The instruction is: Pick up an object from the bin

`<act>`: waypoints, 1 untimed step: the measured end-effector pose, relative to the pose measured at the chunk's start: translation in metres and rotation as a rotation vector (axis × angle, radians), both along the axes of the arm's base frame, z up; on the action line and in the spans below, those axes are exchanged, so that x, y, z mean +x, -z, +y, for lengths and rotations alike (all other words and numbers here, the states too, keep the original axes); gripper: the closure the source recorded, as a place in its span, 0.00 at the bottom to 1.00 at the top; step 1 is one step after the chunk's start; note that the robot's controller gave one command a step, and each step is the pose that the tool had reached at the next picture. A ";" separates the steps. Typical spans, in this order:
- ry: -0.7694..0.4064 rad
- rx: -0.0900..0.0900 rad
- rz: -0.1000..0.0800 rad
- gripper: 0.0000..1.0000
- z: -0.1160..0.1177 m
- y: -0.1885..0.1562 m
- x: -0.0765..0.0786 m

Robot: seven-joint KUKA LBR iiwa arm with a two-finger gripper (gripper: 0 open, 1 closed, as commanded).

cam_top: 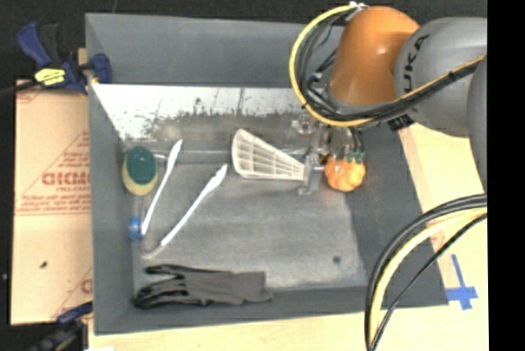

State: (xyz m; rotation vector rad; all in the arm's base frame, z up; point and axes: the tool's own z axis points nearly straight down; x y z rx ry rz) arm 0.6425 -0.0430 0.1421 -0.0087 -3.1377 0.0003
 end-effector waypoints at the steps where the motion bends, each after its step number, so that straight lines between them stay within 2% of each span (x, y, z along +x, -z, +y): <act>1: -0.001 -0.001 -0.008 0.00 0.000 -0.005 0.002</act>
Offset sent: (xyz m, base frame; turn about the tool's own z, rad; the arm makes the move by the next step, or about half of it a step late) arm -0.0057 0.0468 -0.0721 0.2727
